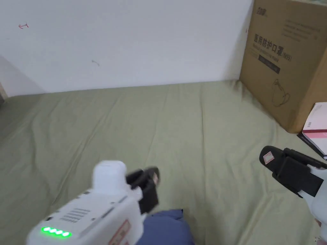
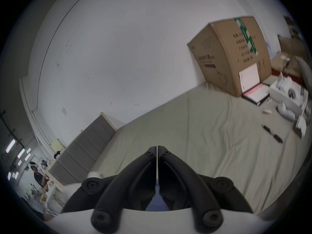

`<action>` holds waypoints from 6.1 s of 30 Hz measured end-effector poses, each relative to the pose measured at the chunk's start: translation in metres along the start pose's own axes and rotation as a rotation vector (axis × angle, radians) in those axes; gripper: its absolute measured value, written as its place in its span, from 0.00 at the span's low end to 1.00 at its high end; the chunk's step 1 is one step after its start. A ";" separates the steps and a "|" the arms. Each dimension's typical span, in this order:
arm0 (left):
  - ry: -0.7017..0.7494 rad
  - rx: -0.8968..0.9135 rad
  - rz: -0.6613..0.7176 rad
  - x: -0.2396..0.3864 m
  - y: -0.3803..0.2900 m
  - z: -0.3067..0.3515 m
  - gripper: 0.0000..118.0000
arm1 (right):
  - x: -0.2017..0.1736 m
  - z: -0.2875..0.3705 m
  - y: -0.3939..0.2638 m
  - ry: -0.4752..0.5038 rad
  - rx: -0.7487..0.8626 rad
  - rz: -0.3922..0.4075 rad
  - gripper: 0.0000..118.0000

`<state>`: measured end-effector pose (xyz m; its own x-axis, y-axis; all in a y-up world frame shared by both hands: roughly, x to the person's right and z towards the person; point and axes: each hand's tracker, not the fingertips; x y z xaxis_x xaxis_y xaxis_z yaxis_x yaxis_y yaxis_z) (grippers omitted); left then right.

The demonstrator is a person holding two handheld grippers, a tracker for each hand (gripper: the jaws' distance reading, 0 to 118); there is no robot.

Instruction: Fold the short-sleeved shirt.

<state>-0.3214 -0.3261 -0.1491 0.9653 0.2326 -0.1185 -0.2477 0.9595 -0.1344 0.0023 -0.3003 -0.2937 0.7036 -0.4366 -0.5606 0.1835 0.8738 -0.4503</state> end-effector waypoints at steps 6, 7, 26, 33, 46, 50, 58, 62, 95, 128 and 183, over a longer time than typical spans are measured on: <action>0.313 0.242 -0.218 -0.019 0.058 0.020 0.02 | -0.032 -0.008 0.008 -0.157 0.326 0.186 0.01; 0.315 0.237 -0.208 -0.025 0.060 0.017 0.02 | -0.035 -0.015 0.007 -0.188 0.342 0.213 0.01; 0.461 0.175 -0.167 -0.040 0.022 0.017 0.01 | -0.033 -0.037 -0.010 -0.277 0.275 0.257 0.01; 0.403 -0.036 -0.117 -0.065 0.001 0.045 0.02 | 0.004 -0.128 -0.117 0.200 -0.759 -0.164 0.01; -0.217 -0.539 0.602 -0.193 -0.088 0.023 0.03 | 0.036 -0.158 -0.198 0.064 -0.942 -0.176 0.01; -0.300 -0.681 0.679 -0.210 -0.135 -0.013 0.71 | 0.033 -0.156 -0.200 0.082 -0.937 -0.138 0.01; -0.604 -0.712 0.998 -0.197 -0.211 -0.080 1.00 | 0.043 -0.157 -0.202 0.087 -0.938 -0.219 0.01; -0.412 -0.737 0.864 -0.188 -0.215 -0.082 0.96 | 0.046 -0.156 -0.203 0.085 -0.939 -0.257 0.01; 0.702 -0.835 0.190 -0.422 0.002 0.113 0.95 | 0.013 -0.096 -0.120 0.169 -0.801 -0.211 0.01; 0.433 0.302 -0.275 0.025 0.049 0.030 0.02 | -0.057 -0.028 0.006 -0.267 0.369 0.356 0.02; 0.433 0.282 -0.033 0.008 0.068 0.049 0.92 | -0.088 -0.037 -0.017 -0.264 0.266 0.437 1.00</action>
<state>-0.3264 -0.2512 -0.1108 0.8351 0.1715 -0.5227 -0.1279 0.9847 0.1188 -0.0877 -0.2851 -0.2622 0.8943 0.0151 -0.4472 -0.0201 0.9998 -0.0063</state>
